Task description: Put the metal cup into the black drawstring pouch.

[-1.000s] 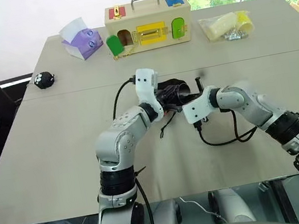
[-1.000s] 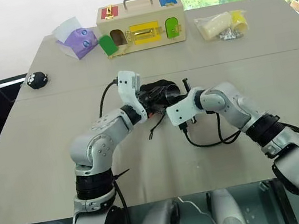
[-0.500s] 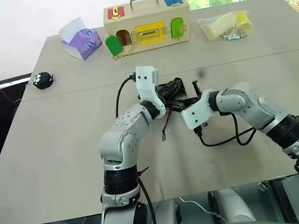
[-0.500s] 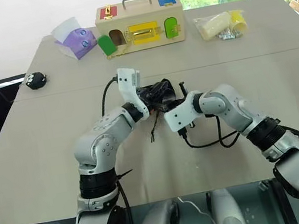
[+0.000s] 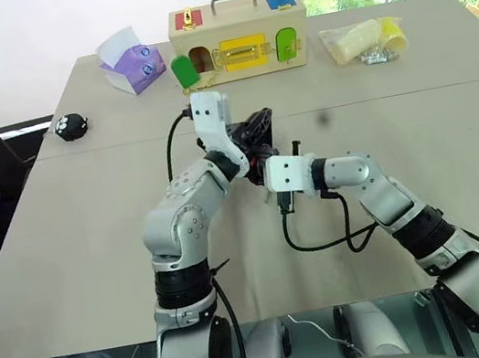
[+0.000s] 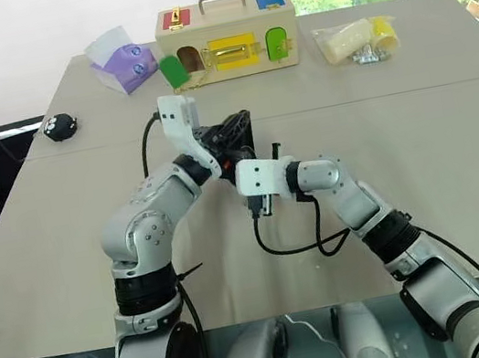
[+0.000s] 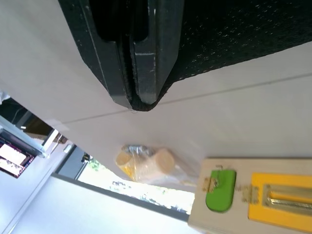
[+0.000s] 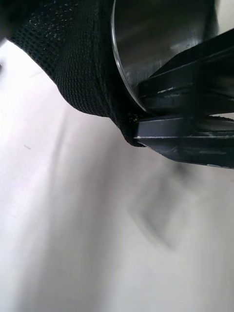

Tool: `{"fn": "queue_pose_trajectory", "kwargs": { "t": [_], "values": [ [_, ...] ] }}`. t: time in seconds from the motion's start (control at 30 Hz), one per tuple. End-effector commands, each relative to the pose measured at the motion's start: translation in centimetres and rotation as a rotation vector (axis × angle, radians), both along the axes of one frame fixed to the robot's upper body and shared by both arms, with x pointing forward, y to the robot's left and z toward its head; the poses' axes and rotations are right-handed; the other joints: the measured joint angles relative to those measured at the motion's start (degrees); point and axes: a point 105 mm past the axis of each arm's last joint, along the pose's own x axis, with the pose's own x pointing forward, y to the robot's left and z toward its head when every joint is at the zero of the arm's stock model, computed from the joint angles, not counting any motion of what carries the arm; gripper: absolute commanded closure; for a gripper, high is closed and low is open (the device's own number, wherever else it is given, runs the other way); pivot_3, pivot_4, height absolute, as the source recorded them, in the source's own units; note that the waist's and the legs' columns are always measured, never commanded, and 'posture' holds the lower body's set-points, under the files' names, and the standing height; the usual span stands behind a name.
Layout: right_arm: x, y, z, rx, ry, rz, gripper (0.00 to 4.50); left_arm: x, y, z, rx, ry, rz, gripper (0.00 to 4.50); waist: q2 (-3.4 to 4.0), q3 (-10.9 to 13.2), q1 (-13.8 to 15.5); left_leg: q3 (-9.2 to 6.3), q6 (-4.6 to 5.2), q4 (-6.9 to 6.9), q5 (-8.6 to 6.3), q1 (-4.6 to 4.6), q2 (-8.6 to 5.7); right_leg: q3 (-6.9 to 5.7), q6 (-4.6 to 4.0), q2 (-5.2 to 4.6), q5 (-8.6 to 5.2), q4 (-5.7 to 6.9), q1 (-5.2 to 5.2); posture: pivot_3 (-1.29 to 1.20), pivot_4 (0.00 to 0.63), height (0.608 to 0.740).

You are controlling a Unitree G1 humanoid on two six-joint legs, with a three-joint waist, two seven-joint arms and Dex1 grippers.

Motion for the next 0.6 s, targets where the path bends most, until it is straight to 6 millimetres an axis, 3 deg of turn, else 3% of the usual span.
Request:
{"fn": "queue_pose_trajectory", "kwargs": {
  "t": [0.03, 0.2, 0.43, 0.53, 0.57, 0.6],
  "values": [
    [4.5, -6.3, 5.6, 0.312, 0.055, -0.301, 4.48, -3.7, -3.9, -0.8, 0.002, 0.007, -0.276, 4.50, 0.00, 0.00, -0.10, 0.00, 0.00, 0.00, 0.00, -0.02, 0.00, 0.00, 0.00, 0.00, 0.00, 0.01, -0.02, 0.00, 0.150, 0.710],
    [5.0, -7.6, 4.6, 0.191, -0.013, -0.351, 4.48, -4.2, -4.3, -0.5, -0.002, -0.009, -0.317, 4.50, 0.00, 0.00, -0.12, -0.06, -0.01, -0.02, 0.01, 0.00, 0.08, -0.06, 0.00, 0.03, 0.00, 0.04, -0.03, 0.00, 0.150, 0.710],
    [6.8, -11.1, 5.1, 0.243, -0.023, -0.518, 4.48, -4.3, -4.1, -0.4, -0.007, -0.017, -0.323, 4.50, 0.00, 0.00, -0.18, -0.02, -0.01, -0.02, 0.01, 0.00, 0.08, -0.02, 0.00, 0.08, 0.00, 0.04, -0.03, 0.00, 0.150, 0.710],
    [7.1, -11.6, 4.9, 0.248, -0.013, -0.552, 4.48, -4.3, -4.1, -0.5, -0.008, -0.016, -0.318, 4.50, 0.00, 0.00, -0.17, -0.02, -0.01, -0.02, 0.00, 0.00, 0.07, -0.02, 0.00, 0.07, 0.00, 0.03, -0.03, 0.00, 0.150, 0.710],
    [7.1, -11.7, 4.9, 0.257, -0.007, -0.559, 3.84, -4.3, -4.1, -0.5, -0.008, -0.015, -0.314, 4.50, 0.00, 0.00, -0.17, -0.01, -0.01, -0.02, 0.00, 0.00, 0.07, -0.02, 0.00, 0.07, 0.00, 0.03, -0.03, 0.00, 0.150, 0.710],
    [7.1, -11.7, 4.8, 0.264, -0.004, -0.563, 3.54, -4.3, -4.1, -0.6, -0.008, -0.015, -0.312, 4.50, 0.00, 0.00, -0.17, -0.02, -0.01, -0.02, 0.00, -0.01, 0.07, -0.02, 0.00, 0.07, 0.00, 0.03, -0.03, 0.00, 0.150, 0.710]
  ]
}}
